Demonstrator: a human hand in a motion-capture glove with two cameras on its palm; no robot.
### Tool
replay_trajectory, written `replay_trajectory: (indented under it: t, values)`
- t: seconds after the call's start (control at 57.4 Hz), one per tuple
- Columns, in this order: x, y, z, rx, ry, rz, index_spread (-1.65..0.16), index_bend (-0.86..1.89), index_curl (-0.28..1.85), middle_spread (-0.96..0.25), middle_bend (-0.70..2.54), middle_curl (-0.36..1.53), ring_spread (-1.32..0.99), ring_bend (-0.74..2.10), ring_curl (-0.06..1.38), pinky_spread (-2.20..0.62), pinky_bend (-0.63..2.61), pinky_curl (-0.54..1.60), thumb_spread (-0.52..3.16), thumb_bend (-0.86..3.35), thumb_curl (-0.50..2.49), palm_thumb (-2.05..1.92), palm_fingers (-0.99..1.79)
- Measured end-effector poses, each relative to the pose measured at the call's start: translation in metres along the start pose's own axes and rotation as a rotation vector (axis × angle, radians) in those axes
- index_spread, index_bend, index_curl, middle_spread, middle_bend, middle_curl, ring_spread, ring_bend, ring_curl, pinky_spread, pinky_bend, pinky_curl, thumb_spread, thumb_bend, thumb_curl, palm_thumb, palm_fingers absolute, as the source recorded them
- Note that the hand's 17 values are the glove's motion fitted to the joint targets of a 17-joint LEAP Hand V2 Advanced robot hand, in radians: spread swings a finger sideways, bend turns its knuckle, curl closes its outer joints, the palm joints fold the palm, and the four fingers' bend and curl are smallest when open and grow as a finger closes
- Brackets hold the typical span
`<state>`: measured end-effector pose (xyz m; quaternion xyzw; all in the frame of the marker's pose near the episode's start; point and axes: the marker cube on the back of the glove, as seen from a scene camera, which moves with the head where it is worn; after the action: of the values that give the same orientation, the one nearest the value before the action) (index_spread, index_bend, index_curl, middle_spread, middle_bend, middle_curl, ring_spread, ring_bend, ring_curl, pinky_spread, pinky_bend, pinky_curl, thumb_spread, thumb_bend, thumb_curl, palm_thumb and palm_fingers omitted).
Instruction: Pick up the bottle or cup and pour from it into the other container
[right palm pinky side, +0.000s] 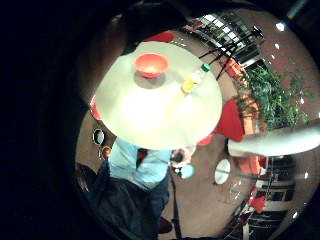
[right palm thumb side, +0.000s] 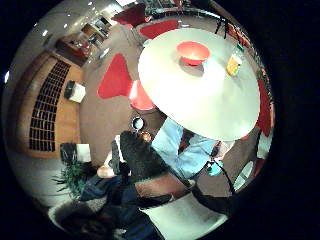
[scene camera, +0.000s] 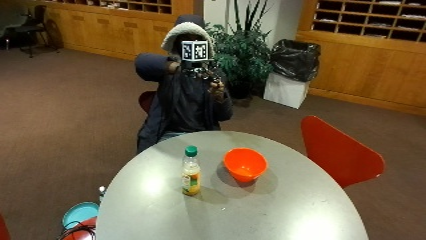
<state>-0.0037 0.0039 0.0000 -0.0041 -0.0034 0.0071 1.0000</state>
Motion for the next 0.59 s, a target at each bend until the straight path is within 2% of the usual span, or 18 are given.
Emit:
replay_trajectory:
  t: [0.087,0.209,0.383,0.592]
  values:
    - [-0.002,0.001,0.001,0.0,-0.002,0.005,-0.3,0.25,0.14,0.02,0.27,0.11,0.12,0.18,0.05,0.24,0.33,0.13,0.62,0.06,0.1,0.19,0.34]
    - [-0.002,0.003,0.001,-0.006,0.001,0.001,-0.38,0.22,0.2,0.02,0.27,0.17,0.16,0.18,0.08,0.31,0.33,0.18,0.81,0.02,0.16,0.2,0.32]
    - [0.018,0.003,-0.001,0.007,0.008,0.025,-0.41,0.19,0.25,0.02,0.26,0.22,0.18,0.18,0.1,0.34,0.32,0.22,0.92,-0.02,0.22,0.22,0.31]
    - [0.08,0.017,-0.001,-0.011,-0.014,0.115,-0.42,0.18,0.28,0.02,0.24,0.26,0.19,0.18,0.12,0.35,0.31,0.26,0.95,-0.03,0.27,0.22,0.29]
